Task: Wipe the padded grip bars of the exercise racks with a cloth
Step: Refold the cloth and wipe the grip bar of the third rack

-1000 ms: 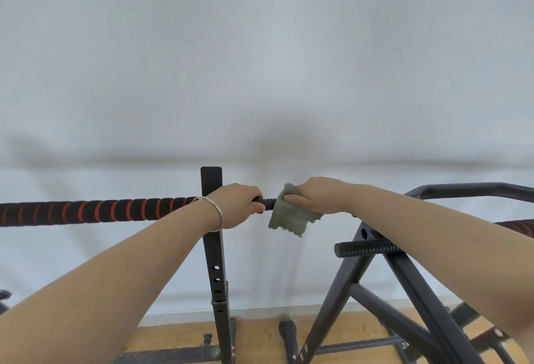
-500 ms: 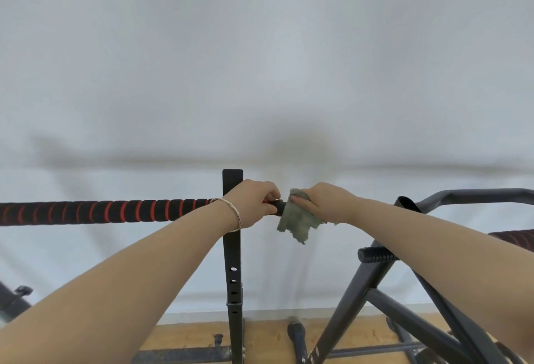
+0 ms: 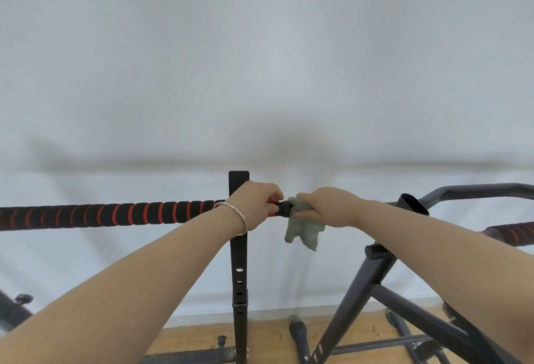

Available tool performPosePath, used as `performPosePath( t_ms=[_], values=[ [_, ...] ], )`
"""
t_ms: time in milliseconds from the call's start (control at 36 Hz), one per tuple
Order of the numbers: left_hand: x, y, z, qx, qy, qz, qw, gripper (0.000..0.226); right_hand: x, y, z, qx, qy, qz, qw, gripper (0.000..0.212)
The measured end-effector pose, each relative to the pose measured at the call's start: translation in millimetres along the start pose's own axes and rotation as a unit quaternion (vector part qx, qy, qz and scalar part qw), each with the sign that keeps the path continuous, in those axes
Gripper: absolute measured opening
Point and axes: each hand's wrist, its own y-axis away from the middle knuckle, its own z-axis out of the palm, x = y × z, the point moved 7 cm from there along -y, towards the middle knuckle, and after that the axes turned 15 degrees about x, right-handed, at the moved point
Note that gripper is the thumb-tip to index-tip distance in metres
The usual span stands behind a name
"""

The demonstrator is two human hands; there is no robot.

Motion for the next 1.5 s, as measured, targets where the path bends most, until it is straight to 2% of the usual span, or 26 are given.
performPosePath(
  t_ms=[56, 194, 278, 361, 444, 639, 722, 806, 889, 972, 1028, 1111, 1250, 1389, 1444, 1500],
  values=[
    [-1, 1, 1, 0.003, 0.009, -0.005, 1.0, 0.024, -1, 0, 0, 0.002, -0.028, 0.01, 1.0, 0.029],
    [-5, 3, -1, 0.02, 0.059, -0.031, 0.998, 0.024, -2, -2, -8, 0.043, -0.044, 0.043, 0.997, 0.037],
    [-9, 5, -4, 0.041, 0.094, -0.046, 0.994, 0.025, 2, -1, -17, 0.084, -0.074, 0.072, 0.991, 0.033],
    [-9, 6, -5, 0.047, 0.093, -0.042, 0.994, 0.026, 12, 2, -32, 0.153, -0.119, 0.12, 0.974, 0.036],
    [-7, 5, -5, 0.045, 0.08, -0.047, 0.995, 0.029, 13, 3, -44, 0.191, -0.2, 0.164, 0.947, 0.039],
    [4, 2, -9, 0.059, 0.112, -0.082, 0.989, 0.032, -12, -1, -74, 0.257, -0.277, 0.167, 0.911, 0.043],
    [3, -1, -14, 0.089, 0.148, -0.105, 0.979, 0.027, -16, 1, -82, 0.27, -0.301, 0.175, 0.898, 0.039],
    [-4, -1, -17, 0.095, 0.213, -0.157, 0.96, 0.019, -15, 9, -88, 0.262, -0.351, 0.194, 0.878, 0.01],
    [-7, 0, -20, 0.089, 0.293, -0.187, 0.933, 0.008, -15, 17, -88, 0.223, -0.414, 0.196, 0.86, 0.028],
    [-9, 1, -23, 0.088, 0.34, -0.208, 0.913, 0.011, -19, 23, -83, 0.168, -0.434, 0.204, 0.861, 0.017],
    [-13, 1, -28, 0.098, 0.339, -0.215, 0.911, 0.012, -20, 27, -78, 0.144, -0.453, 0.217, 0.853, 0.01],
    [-18, 2, -40, 0.124, 0.33, -0.207, 0.913, 0.009, -22, 31, -73, 0.127, -0.473, 0.227, 0.841, 0.02],
    [-24, 0, -64, 0.179, 0.256, -0.162, 0.936, 0.007, -31, 38, -68, 0.097, -0.462, 0.238, 0.849, 0.027],
    [-26, -3, -82, 0.196, 0.184, -0.13, 0.954, 0.013, -46, 41, -68, 0.156, -0.402, 0.237, 0.87, 0.013],
    [-22, -5, -90, 0.196, 0.16, -0.103, 0.962, 0.011, -54, 43, -65, 0.188, -0.395, 0.233, 0.868, 0.016],
    [-16, -7, -96, 0.194, 0.14, -0.069, 0.969, 0.01, -62, 47, -54, 0.186, -0.408, 0.246, 0.859, 0.017]
  ],
)
